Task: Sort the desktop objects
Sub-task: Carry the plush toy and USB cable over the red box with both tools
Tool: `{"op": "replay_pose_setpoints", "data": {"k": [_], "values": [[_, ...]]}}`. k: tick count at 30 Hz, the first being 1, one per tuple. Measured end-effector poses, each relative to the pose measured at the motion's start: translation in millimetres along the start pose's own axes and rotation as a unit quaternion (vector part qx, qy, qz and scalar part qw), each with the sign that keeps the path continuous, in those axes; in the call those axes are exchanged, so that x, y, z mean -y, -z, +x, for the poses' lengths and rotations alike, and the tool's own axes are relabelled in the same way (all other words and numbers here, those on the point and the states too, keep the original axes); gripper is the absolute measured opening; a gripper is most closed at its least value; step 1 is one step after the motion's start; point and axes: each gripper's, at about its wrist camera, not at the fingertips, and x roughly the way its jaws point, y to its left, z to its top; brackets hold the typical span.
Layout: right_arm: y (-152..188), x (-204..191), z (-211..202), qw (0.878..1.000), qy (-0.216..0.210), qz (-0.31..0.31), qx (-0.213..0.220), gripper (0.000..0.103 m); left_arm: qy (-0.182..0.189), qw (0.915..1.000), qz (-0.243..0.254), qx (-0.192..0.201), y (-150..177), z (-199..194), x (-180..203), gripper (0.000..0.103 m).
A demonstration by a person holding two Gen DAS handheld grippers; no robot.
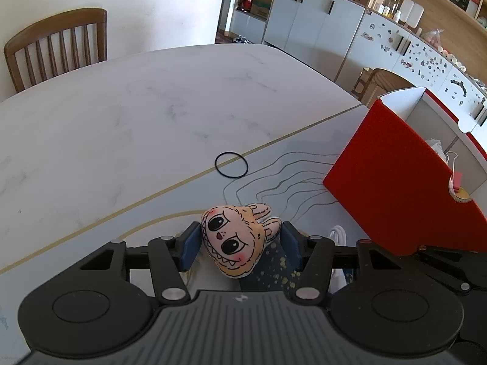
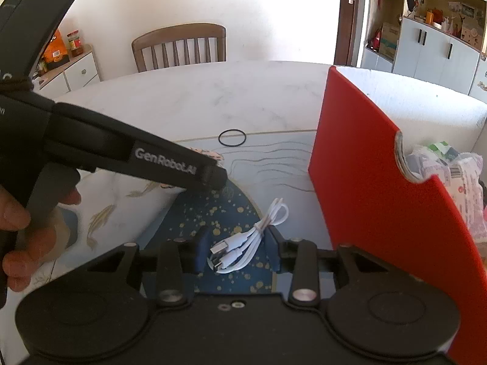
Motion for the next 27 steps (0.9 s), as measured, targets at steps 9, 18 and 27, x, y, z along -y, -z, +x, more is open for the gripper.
{"op": "replay_pose_setpoints", "data": {"k": [9, 18, 27], "values": [[3.4, -1.7, -16.5, 1.000, -0.006, 0.000, 0.010, 0.037, 0.004, 0.9999, -0.016, 0.002, 11.3, -18.4, 1.6, 0.055], [7.0, 1.7, -52.9, 0.999, -0.024, 0.010, 0.030, 0.037, 0.011, 0.9996, -0.024, 0.004, 22.7, -50.5, 10.0, 0.055], [7.8, 3.0, -87.6, 0.998, -0.039, 0.019, 0.045, 0.037, 0.008, 0.9990, -0.040, 0.016, 31.6, -88.3, 23.1, 0.055]]}}
